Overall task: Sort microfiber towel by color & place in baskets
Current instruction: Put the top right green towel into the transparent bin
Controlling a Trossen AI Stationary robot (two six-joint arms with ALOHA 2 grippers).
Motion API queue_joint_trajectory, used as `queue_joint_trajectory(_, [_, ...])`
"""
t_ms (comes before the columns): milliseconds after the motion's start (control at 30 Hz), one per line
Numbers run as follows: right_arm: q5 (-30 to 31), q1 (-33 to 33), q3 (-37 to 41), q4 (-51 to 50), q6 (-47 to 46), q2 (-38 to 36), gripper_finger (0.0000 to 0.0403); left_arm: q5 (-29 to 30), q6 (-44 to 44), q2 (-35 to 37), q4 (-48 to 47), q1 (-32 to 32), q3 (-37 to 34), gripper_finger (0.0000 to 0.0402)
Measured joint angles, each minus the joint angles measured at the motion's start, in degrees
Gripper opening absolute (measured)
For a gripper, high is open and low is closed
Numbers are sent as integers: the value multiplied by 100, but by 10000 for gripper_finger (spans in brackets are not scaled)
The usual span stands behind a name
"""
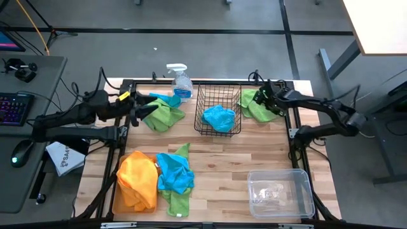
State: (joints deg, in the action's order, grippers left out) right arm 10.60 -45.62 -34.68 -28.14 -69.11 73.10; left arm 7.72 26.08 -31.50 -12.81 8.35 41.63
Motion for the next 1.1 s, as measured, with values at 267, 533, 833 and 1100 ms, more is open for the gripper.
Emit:
queue_joint_trajectory(267, [408,-53,-26,83,216,1110,297,204,193,-84,297,-1,0,262])
queue_joint_trajectory(533, [697,148,-12,-638,1732,1122,56,244,233,-73,385,-1,0,262])
queue_joint_trajectory(833, [715,444,-426,-1723,2272,-997,4,462,-93,-71,1004,-3,0,262])
queue_joint_trajectory(1100, [734,1496,-1767,-1472,2739,-2939,1,335,-486,-113,1384,-3,2,262])
